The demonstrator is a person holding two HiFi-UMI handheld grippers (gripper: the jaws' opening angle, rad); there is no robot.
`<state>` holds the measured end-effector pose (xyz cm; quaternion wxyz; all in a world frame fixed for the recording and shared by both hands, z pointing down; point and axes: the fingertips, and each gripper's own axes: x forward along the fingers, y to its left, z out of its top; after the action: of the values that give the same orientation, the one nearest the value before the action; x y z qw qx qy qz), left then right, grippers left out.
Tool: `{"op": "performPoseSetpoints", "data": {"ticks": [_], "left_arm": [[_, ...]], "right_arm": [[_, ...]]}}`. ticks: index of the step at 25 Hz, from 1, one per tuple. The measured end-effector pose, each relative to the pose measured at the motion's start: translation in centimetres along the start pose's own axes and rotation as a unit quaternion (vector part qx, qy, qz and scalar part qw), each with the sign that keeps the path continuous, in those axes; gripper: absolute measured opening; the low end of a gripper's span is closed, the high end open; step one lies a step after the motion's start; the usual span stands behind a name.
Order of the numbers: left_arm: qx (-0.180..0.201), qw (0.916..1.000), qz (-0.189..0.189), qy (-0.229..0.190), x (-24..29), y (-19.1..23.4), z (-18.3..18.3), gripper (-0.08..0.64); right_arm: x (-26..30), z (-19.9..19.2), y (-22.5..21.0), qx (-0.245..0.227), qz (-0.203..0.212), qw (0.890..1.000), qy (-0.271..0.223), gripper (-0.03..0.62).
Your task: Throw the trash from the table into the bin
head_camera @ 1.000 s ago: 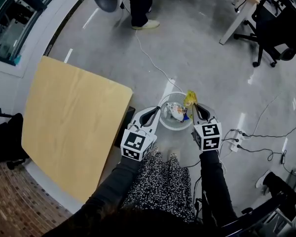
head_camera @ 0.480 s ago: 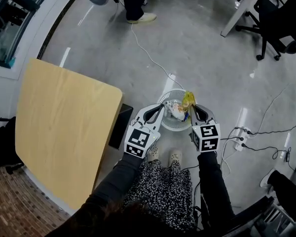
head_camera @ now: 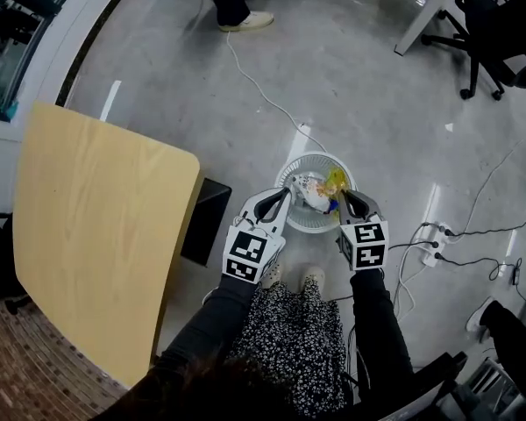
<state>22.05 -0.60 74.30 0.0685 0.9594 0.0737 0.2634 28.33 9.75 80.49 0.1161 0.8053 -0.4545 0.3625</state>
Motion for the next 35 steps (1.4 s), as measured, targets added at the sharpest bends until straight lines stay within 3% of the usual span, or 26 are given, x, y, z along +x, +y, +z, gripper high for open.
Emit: {"op": "performPoseSetpoints", "data": {"ticks": [7, 12, 14, 17, 25, 35], "left_arm": [[0.015, 0.9997, -0.015, 0.014, 0.6, -0.2, -1.4, -0.012], [0.015, 0.9998, -0.015, 0.005, 1.1, -0.1, -0.4, -0.012], [0.014, 0.9998, -0.015, 0.003, 0.9, -0.1, -0.2, -0.012], [0.012, 0.9998, -0.014, 0.001, 0.5, -0.1, 0.0, -0.012], [0.007, 0.9999, -0.009, -0.003, -0.4, 0.5, 1.1, -0.012], [0.009, 0.9996, -0.003, -0.026, -2.3, -0.3, 6.1, -0.012]], "right_arm": [[1.4, -1.8, -0.3, 0.023, -0.005, 1.0, 0.005, 0.011], [2.2, -0.5, 0.2, 0.045, 0.02, 0.999, -0.018, 0.019], [2.4, -0.5, 0.3, 0.05, 0.02, 0.998, -0.017, 0.114], [2.4, -0.6, 0.1, 0.058, 0.016, 0.998, -0.014, 0.156], [1.6, 0.9, 0.3, 0.067, 0.013, 0.997, -0.025, 0.156], [-1.8, 6.5, 1.7, 0.064, 0.044, 0.996, -0.054, 0.155]]}}
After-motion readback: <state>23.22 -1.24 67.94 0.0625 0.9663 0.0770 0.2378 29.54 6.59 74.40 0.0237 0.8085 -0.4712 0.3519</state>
